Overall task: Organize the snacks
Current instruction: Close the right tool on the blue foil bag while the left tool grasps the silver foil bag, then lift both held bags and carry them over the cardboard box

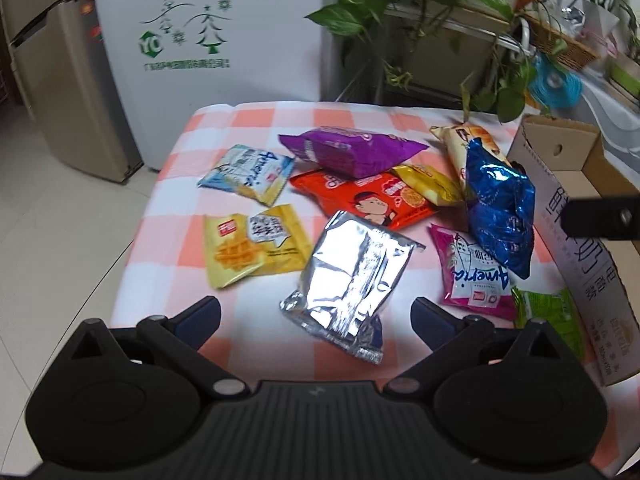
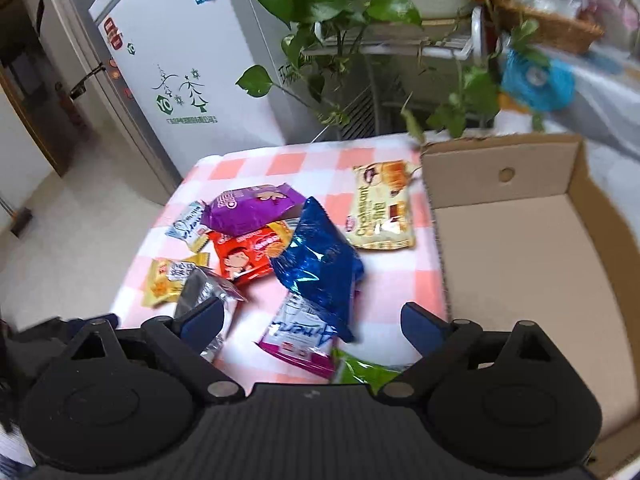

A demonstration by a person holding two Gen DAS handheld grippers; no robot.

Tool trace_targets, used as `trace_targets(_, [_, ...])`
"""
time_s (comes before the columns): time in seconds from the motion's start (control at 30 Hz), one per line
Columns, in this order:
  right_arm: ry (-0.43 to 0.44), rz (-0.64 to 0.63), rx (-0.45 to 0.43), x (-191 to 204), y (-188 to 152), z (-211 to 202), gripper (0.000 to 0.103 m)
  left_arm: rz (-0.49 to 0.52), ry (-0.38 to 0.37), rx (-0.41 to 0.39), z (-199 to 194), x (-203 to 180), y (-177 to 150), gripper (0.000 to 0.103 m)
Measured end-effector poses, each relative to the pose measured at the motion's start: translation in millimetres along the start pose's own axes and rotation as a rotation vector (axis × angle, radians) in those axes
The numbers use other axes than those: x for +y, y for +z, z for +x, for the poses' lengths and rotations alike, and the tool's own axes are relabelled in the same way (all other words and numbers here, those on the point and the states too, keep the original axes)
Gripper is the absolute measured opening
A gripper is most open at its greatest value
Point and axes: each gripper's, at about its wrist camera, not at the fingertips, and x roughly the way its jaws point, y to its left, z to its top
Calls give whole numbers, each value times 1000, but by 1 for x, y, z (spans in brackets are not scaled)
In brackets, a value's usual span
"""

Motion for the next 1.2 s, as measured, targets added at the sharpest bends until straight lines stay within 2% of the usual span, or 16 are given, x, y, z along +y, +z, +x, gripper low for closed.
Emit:
trace_targets(0.17, [60, 87, 50, -5, 10, 18, 99, 10, -14, 3, 14, -4, 4, 100])
trace_targets(0.63, [33, 187, 104, -11, 26, 61, 98, 19, -46, -13, 39, -8, 8, 100])
trace_targets(0.8, [27, 196, 124, -10, 26, 74, 86, 8, -36, -14, 49, -10, 7, 98])
trace_targets(0.87, [23, 207, 137, -11, 25, 79, 81, -4, -47, -14, 51, -9, 7, 93])
trace_targets(0.93, [26, 211, 146, -11, 23, 83, 70, -7, -58, -9, 53, -9, 6, 86])
trace_targets(1.0, [37, 205, 146, -10, 23, 83, 68, -12, -73, -2, 54, -9, 5, 69])
trace_targets(1.2, [75, 132, 127, 0, 24, 77, 60, -44, -93, -12, 46, -4, 2, 61])
